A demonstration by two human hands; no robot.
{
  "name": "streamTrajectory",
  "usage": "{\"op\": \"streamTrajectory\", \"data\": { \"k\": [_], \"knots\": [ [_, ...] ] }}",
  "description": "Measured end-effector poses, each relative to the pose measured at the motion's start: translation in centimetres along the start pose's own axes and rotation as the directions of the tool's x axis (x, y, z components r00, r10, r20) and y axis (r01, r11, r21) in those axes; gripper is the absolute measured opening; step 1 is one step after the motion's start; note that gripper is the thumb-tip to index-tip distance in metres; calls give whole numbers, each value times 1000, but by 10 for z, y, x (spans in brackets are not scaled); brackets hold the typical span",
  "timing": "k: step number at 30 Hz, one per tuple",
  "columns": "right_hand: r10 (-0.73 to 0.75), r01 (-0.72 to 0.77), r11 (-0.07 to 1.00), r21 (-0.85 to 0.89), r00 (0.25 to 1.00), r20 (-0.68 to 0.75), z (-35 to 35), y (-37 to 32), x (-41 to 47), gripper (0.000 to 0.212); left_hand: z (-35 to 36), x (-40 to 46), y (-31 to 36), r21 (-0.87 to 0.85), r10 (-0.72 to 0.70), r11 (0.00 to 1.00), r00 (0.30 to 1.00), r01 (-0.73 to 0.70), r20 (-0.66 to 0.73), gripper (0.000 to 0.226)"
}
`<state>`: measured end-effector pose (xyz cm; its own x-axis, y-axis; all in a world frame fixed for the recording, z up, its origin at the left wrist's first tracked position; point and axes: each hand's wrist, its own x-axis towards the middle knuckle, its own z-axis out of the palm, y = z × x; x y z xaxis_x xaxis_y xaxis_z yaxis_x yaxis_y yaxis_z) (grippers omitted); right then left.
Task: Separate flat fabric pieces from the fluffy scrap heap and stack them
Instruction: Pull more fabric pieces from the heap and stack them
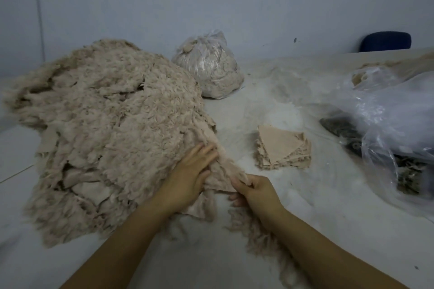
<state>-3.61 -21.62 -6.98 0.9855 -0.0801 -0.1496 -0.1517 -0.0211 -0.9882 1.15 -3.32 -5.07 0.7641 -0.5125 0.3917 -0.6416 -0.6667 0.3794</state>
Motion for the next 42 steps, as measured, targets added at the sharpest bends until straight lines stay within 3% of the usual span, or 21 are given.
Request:
{"op": "streamTrajectory", "data": {
  "k": [1, 3, 5, 9, 11, 12, 13, 15, 17, 18, 19, 21, 22, 24, 26, 28, 32, 35, 38, 40, 42],
  "knots": [
    [-36, 32, 993, -111, 999, -33, -7, 7, -9, 21, 6, 1, -7, 93, 9, 995, 992, -21, 124, 46],
    [-125, 86, 942, -324, 987, -101, -23, 18, -28, 30, 17, -1, -23, 296, -113, 955, 956, 29, 271, 48],
    [-145, 94, 946, -311, 978, -147, -38, 22, -44, 31, 21, -3, -33, 360, -182, 930, 943, 73, 279, 48],
    [-11, 21, 995, 95, 994, -105, -56, 12, -52, 32, 15, -4, -23, -30, -228, 973, 974, 228, 8, 27],
    [-24, 36, 995, 95, 992, -123, -57, 1, -47, 22, 12, -3, 0, -243, -308, 931, 944, 273, -121, 14],
    [-77, 79, 997, 12, 986, -145, -56, -5, -44, 13, 11, -3, 17, -418, -388, 846, 920, 331, -56, 10],
    [-154, 141, 986, -91, 976, -152, -53, -10, -41, 3, 11, -1, 35, -616, -436, 677, 894, 403, 106, 8],
    [-287, 278, 910, -308, 958, 17, -46, -21, -38, 23, 17, 2, 61, -807, -375, 229, 814, 545, 443, 34],
    [-288, 367, 883, -293, 916, 281, -36, -26, -38, 29, 21, 4, 75, -844, -333, -32, 791, 535, 514, 43],
    [-281, 356, 906, -230, 911, 301, -34, -26, -39, 26, 21, 5, 77, -859, -371, -105, 781, 502, 502, 38],
    [-288, 325, 932, -158, 933, 216, -35, -26, -38, 25, 20, 7, 76, -870, -426, -135, 765, 474, 483, 29],
    [-280, 274, 959, -72, 957, -76, -44, -24, -33, 19, 20, 7, 71, -877, -526, -81, 727, 474, 442, 19],
    [-238, 232, 971, -57, 960, -144, -48, -22, -30, 16, 21, 7, 68, -874, -537, -70, 720, 481, 439, 20],
    [-80, 78, 995, -66, 996, -33, -49, -21, -28, 43, 22, 7, 67, -869, -511, -89, 726, 487, 460, 22],
    [-9, 13, 997, -73, 998, 57, -39, -18, -26, 45, 24, 10, 71, -856, -501, -40, 730, 516, 464, 22],
    [-112, 112, 993, -33, 994, -6, -29, -14, -23, 23, 25, 11, 76, -839, -505, 89, 750, 536, 426, 25],
    [-275, 258, 936, -240, 961, -42, -18, -12, -16, 22, 31, 13, 87, -826, -514, 262, 797, 499, 318, 38],
    [-327, 250, 882, -400, 935, -137, -32, -10, -15, 30, 29, 17, 78, -878, -654, 244, 738, 411, 164, 25],
    [-320, 186, 874, -450, 916, -241, -55, -6, -14, 34, 18, 21, 58, -906, -728, 224, 680, 359, 89, 29],
    [-185, 103, 938, -330, 956, -227, -54, -7, -17, 39, 19, 22, 58, -860, -696, 338, 716, 383, 45, 33],
    [76, -76, 997, 33, 997, 9, -38, -9, -22, 57, 26, 23, 68, -817, -640, 448, 768, 364, -9, 29]
  ]
}}
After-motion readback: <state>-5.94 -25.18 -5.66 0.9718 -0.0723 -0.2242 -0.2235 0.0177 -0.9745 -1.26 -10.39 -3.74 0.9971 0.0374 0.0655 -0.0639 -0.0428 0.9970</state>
